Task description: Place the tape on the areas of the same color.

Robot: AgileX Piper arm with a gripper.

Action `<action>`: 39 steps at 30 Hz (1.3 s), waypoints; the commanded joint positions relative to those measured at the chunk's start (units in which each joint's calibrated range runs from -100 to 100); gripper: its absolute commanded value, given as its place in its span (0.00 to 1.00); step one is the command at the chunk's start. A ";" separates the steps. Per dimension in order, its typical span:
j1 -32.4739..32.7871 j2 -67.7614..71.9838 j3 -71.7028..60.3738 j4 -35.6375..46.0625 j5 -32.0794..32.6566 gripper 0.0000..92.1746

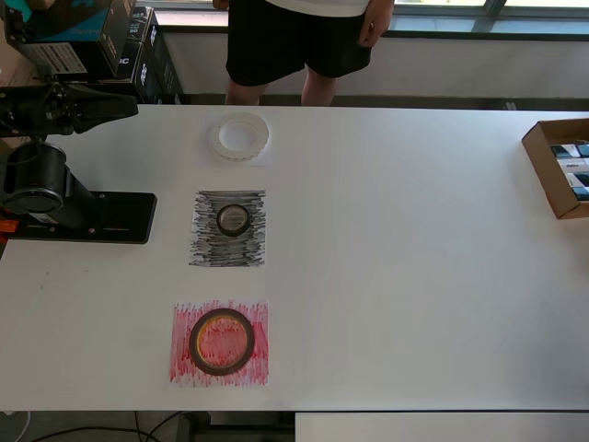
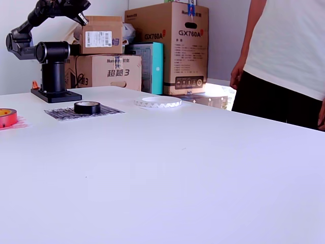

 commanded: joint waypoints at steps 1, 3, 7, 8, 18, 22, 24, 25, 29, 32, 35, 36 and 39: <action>-0.63 -4.16 2.11 -0.80 -0.38 0.00; -0.71 -4.16 3.02 -4.11 -0.38 0.00; -0.71 -4.16 7.11 -10.73 -0.38 0.00; -0.71 -4.16 8.02 -12.09 -0.46 0.00; -1.50 -4.07 14.56 -22.78 -2.92 0.00; -1.58 -4.07 14.29 -22.44 -2.92 0.00; -1.58 -3.97 14.84 -22.35 -2.92 0.00; -1.58 -3.97 15.11 -22.27 -2.76 0.00; -1.58 -3.97 16.02 -22.44 -3.00 0.00; -1.58 -3.97 16.02 -22.78 -3.00 0.00; -1.58 -3.97 16.02 -22.78 -3.00 0.00; -1.42 -3.97 16.02 -22.61 -3.00 0.00; -0.79 -3.88 16.02 -22.10 -3.00 0.00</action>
